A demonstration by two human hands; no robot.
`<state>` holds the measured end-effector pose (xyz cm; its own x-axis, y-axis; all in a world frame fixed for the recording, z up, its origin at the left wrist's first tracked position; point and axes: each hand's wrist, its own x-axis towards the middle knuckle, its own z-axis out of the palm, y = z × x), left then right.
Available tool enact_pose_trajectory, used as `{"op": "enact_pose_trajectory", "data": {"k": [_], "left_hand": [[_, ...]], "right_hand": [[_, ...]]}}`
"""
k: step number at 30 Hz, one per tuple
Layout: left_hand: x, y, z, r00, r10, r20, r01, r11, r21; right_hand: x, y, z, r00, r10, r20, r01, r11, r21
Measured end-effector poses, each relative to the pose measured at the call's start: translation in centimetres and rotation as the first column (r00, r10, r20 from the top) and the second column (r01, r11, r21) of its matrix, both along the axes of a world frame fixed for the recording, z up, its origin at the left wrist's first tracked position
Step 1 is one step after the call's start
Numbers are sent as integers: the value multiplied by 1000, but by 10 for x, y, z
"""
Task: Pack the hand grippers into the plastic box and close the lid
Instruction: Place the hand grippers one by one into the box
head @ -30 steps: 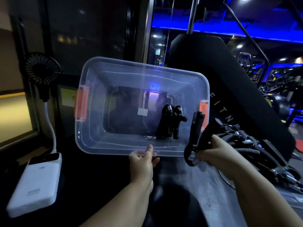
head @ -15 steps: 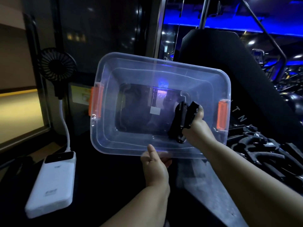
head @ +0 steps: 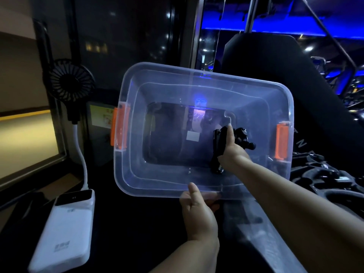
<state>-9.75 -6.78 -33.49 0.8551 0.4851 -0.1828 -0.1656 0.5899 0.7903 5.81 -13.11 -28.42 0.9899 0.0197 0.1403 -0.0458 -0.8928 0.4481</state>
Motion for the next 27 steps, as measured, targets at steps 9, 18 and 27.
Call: {"op": "enact_pose_trajectory", "data": {"k": [9,18,27], "left_hand": [[-4,0,0,1000,-10,22,10,1000,-10],[-1,-2,-1,997,40,68,-37,998,-45],[3,-2,-7,997,53,53,-52,999,-12]], "right_hand": [[-12,2,15,993,4,115,-83,714,695],[-11,-4,13,939,119,322,-222,925,307],[-6,-8,13,865,380,328,-411,911,29]]}}
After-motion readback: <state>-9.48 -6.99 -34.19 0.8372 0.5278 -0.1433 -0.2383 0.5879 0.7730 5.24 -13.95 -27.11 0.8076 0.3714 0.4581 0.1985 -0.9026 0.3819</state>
